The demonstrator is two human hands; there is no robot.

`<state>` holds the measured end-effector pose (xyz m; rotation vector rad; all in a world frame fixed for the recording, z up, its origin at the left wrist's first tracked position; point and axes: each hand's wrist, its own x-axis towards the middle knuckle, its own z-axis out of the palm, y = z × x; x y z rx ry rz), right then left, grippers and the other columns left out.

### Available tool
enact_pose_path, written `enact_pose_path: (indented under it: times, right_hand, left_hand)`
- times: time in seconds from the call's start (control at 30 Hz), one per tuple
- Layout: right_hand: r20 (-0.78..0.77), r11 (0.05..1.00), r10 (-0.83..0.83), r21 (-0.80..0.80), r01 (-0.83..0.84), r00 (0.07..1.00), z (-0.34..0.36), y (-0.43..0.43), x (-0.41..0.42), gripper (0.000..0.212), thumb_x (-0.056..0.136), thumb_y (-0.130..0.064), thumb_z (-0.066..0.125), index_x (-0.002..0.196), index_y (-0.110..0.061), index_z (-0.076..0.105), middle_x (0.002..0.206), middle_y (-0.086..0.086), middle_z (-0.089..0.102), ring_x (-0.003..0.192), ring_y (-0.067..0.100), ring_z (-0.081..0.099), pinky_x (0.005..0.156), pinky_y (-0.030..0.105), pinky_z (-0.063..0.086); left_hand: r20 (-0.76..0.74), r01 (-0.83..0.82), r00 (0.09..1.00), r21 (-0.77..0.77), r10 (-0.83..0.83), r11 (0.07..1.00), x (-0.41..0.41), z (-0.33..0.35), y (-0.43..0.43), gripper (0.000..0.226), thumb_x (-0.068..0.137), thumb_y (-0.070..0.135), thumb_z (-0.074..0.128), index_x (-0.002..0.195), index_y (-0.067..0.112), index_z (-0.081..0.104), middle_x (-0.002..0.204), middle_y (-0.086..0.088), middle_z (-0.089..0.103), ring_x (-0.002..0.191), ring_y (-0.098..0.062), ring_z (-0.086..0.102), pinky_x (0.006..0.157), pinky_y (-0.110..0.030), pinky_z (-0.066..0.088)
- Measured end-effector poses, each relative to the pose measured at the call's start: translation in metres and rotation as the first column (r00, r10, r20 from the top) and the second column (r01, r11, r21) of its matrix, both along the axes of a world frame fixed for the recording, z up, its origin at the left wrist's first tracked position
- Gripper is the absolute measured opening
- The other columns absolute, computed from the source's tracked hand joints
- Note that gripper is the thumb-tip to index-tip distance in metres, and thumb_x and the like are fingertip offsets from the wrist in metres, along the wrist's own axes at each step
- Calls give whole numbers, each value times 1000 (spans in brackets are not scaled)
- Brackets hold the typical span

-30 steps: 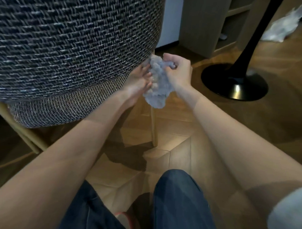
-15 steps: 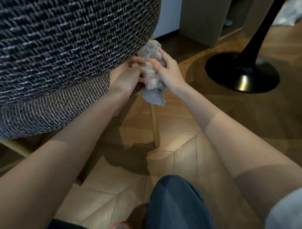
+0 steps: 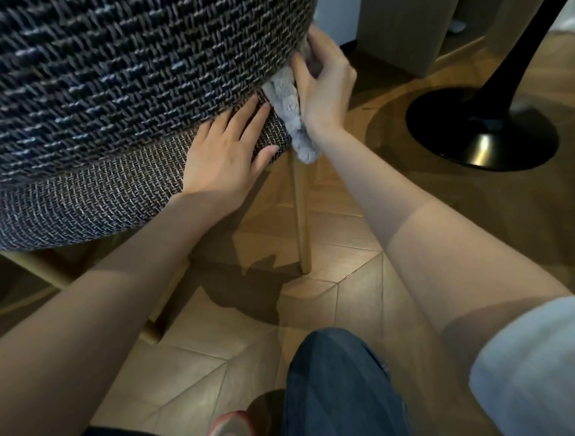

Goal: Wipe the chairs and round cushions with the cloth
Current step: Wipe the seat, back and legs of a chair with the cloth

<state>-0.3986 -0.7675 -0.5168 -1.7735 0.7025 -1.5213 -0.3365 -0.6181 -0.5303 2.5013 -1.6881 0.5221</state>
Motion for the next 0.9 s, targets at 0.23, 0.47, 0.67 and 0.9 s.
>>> enact_pose_path:
  times: [0.23, 0.47, 0.67, 0.9]
  right_hand:
    - [-112, 988, 147, 70, -139, 983, -43, -3, -11, 40, 95, -8, 55, 136, -7, 54, 135, 7, 58, 126, 14, 52, 106, 19, 39]
    - [-249, 967, 251, 112, -230, 935, -124, 9, -31, 43, 99, -13, 49, 141, -5, 46, 139, 8, 55, 131, 17, 49, 110, 37, 40]
    - [-345, 945, 266, 279, -172, 900, -173, 30, -40, 59, 91, -11, 64, 145, -7, 41, 144, 6, 49, 134, 12, 42, 112, 21, 30]
    - [-202, 983, 119, 162, -87, 972, -131, 20, -21, 50, 88, -21, 68, 135, -8, 54, 130, 6, 60, 121, 13, 54, 104, 20, 42]
  left_hand:
    - [38, 23, 999, -50, -21, 998, 1, -4, -2, 65, 98, 53, 18, 152, 16, 24, 158, -2, 24, 143, -29, 25, 116, -40, 18]
    - [68, 34, 997, -104, -27, 994, 1, -8, -2, 64, 97, 52, 20, 150, 16, 29, 155, -3, 30, 141, -28, 30, 116, -39, 21]
    - [91, 29, 996, -105, -20, 994, 1, -9, -2, 64, 97, 52, 17, 150, 18, 27, 156, -3, 30, 142, -27, 28, 116, -39, 20]
    - [87, 33, 996, -102, -24, 994, 2, -11, -2, 61, 99, 50, 23, 151, 19, 25, 157, -2, 26, 143, -27, 26, 117, -38, 17]
